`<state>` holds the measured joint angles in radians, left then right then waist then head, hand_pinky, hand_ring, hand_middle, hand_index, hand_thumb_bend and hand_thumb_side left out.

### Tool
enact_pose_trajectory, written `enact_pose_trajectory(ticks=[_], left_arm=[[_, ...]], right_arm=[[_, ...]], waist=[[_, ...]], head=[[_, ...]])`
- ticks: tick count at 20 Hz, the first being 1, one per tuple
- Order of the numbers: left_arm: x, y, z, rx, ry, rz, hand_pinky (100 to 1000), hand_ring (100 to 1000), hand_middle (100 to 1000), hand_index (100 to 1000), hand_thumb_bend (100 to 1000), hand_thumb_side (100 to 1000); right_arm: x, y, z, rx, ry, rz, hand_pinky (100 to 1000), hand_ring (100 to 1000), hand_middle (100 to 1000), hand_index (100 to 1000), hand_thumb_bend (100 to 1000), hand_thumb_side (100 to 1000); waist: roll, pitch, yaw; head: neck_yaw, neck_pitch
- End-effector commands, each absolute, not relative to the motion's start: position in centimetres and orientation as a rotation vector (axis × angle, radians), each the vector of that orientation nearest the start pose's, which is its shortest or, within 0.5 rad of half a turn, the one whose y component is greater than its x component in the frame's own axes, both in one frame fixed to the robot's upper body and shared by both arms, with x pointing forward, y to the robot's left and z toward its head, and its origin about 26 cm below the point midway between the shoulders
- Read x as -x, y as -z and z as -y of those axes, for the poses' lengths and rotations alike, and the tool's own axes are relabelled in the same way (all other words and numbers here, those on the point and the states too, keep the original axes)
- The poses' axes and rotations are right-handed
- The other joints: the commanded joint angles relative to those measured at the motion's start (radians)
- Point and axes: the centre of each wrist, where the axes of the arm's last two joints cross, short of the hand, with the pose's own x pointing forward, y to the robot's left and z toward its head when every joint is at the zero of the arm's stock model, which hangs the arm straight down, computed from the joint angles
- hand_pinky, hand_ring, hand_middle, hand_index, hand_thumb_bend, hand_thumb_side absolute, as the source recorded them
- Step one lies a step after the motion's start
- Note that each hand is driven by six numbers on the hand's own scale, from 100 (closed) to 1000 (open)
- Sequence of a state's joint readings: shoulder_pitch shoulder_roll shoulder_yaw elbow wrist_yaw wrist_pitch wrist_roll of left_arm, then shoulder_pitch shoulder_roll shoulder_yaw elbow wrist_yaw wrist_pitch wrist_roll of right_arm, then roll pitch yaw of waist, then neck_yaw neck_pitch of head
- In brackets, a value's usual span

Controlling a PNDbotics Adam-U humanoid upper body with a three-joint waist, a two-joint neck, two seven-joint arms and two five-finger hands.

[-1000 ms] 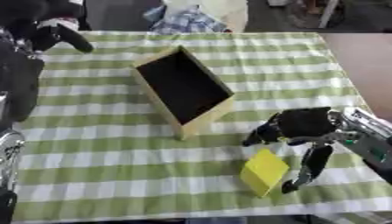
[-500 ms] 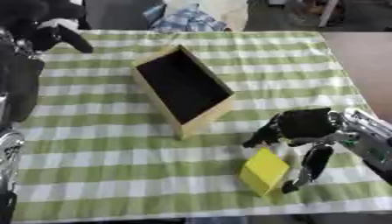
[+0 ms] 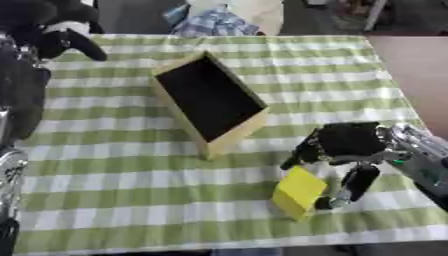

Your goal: Pick up objects on the table and place them in the box.

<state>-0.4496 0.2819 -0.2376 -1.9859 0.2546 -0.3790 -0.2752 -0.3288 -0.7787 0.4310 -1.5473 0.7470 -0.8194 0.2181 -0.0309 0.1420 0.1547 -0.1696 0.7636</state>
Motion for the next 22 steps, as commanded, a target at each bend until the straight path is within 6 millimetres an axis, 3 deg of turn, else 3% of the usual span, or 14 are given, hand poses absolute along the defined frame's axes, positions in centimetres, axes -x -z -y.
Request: enact_pose_trajectory(ticks=[1, 6, 8, 13, 18, 22], left_arm=[[-30.22, -22.35, -18.35, -0.736, -0.996, -3.242, 597, 794, 746, 782, 100, 597], [-30.22, -22.35, -18.37, -0.733, -1.003, -3.241, 597, 794, 746, 782, 100, 599], [-30.22, -22.31, -18.38, -0.733, -1.005, -3.242, 597, 794, 746, 782, 100, 599], [-30.21, -22.27, -18.42, -0.731, -1.013, -3.241, 598, 795, 745, 782, 100, 600], [-30.21, -22.25, -18.41, -0.731, -1.025, -3.237, 599, 795, 745, 782, 100, 602], [-30.21, -22.24, -18.39, -0.734, -1.028, -3.237, 600, 796, 744, 782, 100, 602]], right_arm=[[-33.46, -10.61, 32.24, -0.441, 2.652, -2.1, 239, 442, 527, 881, 394, 548], [-33.48, -10.49, 32.16, -0.477, 2.616, -2.127, 199, 402, 489, 865, 444, 593], [-33.5, -10.48, 32.11, -0.492, 2.604, -2.132, 140, 369, 459, 855, 481, 618], [-33.67, -10.75, 31.99, -0.546, 2.564, -2.144, 158, 293, 322, 809, 560, 679], [-33.76, -10.88, 32.18, -0.598, 2.522, -2.18, 112, 286, 272, 761, 509, 645], [-33.78, -10.74, 32.31, -0.607, 2.508, -2.202, 100, 284, 265, 747, 382, 593]], waist=[[0.002, -0.01, 0.0], [0.002, -0.009, 0.0], [0.002, -0.009, 0.0], [0.002, -0.009, 0.0], [0.002, -0.009, -0.001], [0.002, -0.01, -0.001]], head=[[-0.001, 0.006], [-0.001, 0.006], [-0.001, 0.006], [-0.002, 0.006], [-0.002, 0.006], [-0.004, 0.006]])
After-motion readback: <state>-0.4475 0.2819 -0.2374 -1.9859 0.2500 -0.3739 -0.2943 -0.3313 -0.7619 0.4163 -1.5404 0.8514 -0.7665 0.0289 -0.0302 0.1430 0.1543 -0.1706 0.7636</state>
